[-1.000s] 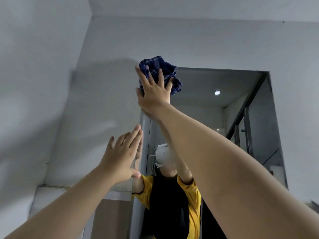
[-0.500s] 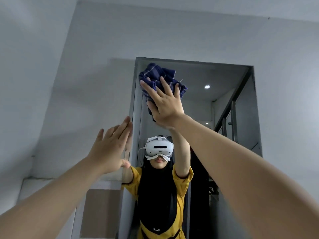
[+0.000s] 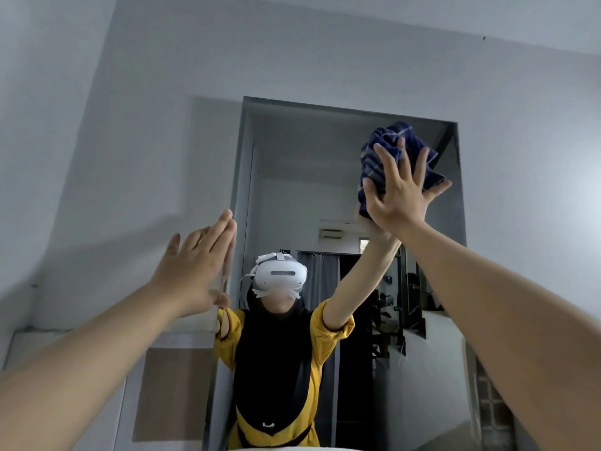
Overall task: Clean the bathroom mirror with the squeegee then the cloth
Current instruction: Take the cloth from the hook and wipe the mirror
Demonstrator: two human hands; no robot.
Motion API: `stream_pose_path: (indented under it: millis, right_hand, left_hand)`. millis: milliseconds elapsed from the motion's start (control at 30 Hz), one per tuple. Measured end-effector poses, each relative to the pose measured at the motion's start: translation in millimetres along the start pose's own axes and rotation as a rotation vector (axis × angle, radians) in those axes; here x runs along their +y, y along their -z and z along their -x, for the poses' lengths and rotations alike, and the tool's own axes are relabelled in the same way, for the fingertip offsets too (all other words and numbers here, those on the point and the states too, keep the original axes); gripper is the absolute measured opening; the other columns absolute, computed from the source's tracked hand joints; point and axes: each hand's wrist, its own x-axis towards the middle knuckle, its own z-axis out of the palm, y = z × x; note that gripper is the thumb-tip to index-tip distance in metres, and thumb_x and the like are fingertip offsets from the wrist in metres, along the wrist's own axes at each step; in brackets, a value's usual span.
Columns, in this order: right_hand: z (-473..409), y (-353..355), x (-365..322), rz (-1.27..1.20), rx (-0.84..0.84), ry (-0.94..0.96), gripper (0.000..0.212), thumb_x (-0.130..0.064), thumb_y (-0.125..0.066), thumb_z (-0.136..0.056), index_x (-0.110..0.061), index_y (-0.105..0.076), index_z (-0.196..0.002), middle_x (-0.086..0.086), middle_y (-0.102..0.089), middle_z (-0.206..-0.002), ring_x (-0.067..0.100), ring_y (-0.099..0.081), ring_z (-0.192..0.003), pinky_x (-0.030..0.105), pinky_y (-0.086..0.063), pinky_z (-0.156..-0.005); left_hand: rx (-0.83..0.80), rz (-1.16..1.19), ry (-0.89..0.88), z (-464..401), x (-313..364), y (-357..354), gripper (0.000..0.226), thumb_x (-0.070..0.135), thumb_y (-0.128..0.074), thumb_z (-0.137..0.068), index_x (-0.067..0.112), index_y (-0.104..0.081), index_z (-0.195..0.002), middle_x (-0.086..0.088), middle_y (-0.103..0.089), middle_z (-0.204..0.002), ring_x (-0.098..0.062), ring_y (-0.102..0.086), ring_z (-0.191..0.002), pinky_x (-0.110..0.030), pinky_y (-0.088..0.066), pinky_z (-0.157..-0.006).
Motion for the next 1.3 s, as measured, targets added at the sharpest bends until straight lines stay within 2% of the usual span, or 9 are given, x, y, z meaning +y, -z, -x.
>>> stream_pose_path:
  millis: [167, 367, 467, 767, 867, 1067, 1200, 1300]
  right_hand:
    - [-0.6, 5.6, 30.5, -0.021, -0.014, -0.013, 0.059, -0.05, -0.045, -0.091, -0.047, -0.022, -0.145, -0.007, -0.007, -0.163, 0.034, 0.01, -0.148, 0.078, 0.005, -0.101]
    - [16.5, 19.1, 82.0, -0.057, -0.012, -0.213, 0.062, -0.051, -0.043, -0.09, -0.047, -0.018, -0.146, -0.005, -0.005, -0.163, 0.033, 0.0, -0.149, 0.074, -0.008, -0.107]
    - [34.4, 18.7, 81.6, -0.074, -0.01, -0.28, 0.063, -0.049, -0.043, -0.091, -0.045, -0.016, -0.147, -0.004, -0.002, -0.163, 0.033, -0.003, -0.149, 0.071, -0.009, -0.108]
    - [72.3, -1.5, 13.5, -0.088, 0.005, -0.395, 0.064, -0.046, -0.04, -0.092, -0.045, -0.01, -0.149, -0.003, 0.007, -0.163, 0.032, 0.011, -0.148, 0.074, 0.005, -0.105]
    - [78.2, -7.7, -25.5, -0.113, -0.014, -0.358, 0.065, -0.045, -0.039, -0.092, -0.044, -0.01, -0.15, -0.002, 0.009, -0.163, 0.032, 0.013, -0.148, 0.074, 0.007, -0.104]
    - [86.0, -21.3, -93.1, -0.152, -0.046, -0.277, 0.064, -0.043, -0.04, -0.092, -0.044, -0.013, -0.149, -0.002, 0.007, -0.163, 0.034, 0.013, -0.148, 0.074, 0.012, -0.103]
    - [88.7, -30.4, -127.1, -0.155, -0.054, -0.253, 0.063, -0.044, -0.04, -0.092, -0.044, -0.014, -0.149, -0.003, 0.007, -0.163, 0.034, 0.014, -0.147, 0.074, 0.011, -0.103]
    - [94.2, -36.9, -153.6, -0.149, -0.072, -0.17, 0.063, -0.045, -0.04, -0.091, -0.044, -0.014, -0.149, -0.003, 0.007, -0.163, 0.033, 0.012, -0.148, 0.075, 0.01, -0.103]
  left_hand:
    - [0.016, -0.041, 0.006, 0.6, 3.5, -0.5, 0.131, 0.061, -0.069, -0.066, 0.014, 0.028, -0.141, 0.005, 0.042, -0.146, -0.026, -0.005, -0.143, -0.054, -0.016, -0.115]
    - [0.022, -0.119, 0.041, 1.3, 8.8, 1.3, 0.131, 0.059, -0.069, -0.068, 0.012, 0.029, -0.14, 0.004, 0.042, -0.145, -0.027, -0.012, -0.141, -0.053, -0.021, -0.112]
    - [0.005, -0.122, 0.067, 1.4, 12.8, 2.5, 0.13, 0.057, -0.069, -0.069, 0.011, 0.032, -0.138, 0.003, 0.042, -0.146, -0.028, -0.012, -0.141, -0.054, -0.021, -0.112]
    - [0.009, -0.161, 0.129, 2.9, 23.9, 6.2, 0.124, 0.048, -0.069, -0.074, 0.013, 0.03, -0.14, 0.0, 0.034, -0.151, -0.027, -0.01, -0.141, -0.054, -0.021, -0.111]
    - [-0.001, -0.122, 0.151, 5.1, 21.7, 2.4, 0.119, 0.048, -0.065, -0.077, 0.02, 0.033, -0.137, 0.002, 0.032, -0.153, -0.027, -0.006, -0.143, -0.055, -0.02, -0.111]
    - [-0.022, 0.056, 0.097, 28.7, 4.2, -17.0, 0.097, 0.063, -0.05, -0.081, 0.039, 0.021, -0.142, -0.002, 0.018, -0.157, -0.035, -0.002, -0.144, -0.06, -0.025, -0.11]
    - [-0.111, 0.169, 0.093, 44.4, -8.1, -32.5, 0.1, 0.064, -0.053, -0.077, 0.05, 0.027, -0.135, -0.002, 0.026, -0.154, -0.037, 0.008, -0.144, -0.064, -0.019, -0.109]
    - [-0.157, 0.289, 0.054, 51.1, -13.9, -45.2, 0.11, 0.063, -0.063, -0.072, 0.058, 0.032, -0.128, -0.003, 0.035, -0.151, -0.036, 0.021, -0.14, -0.069, -0.025, -0.104]
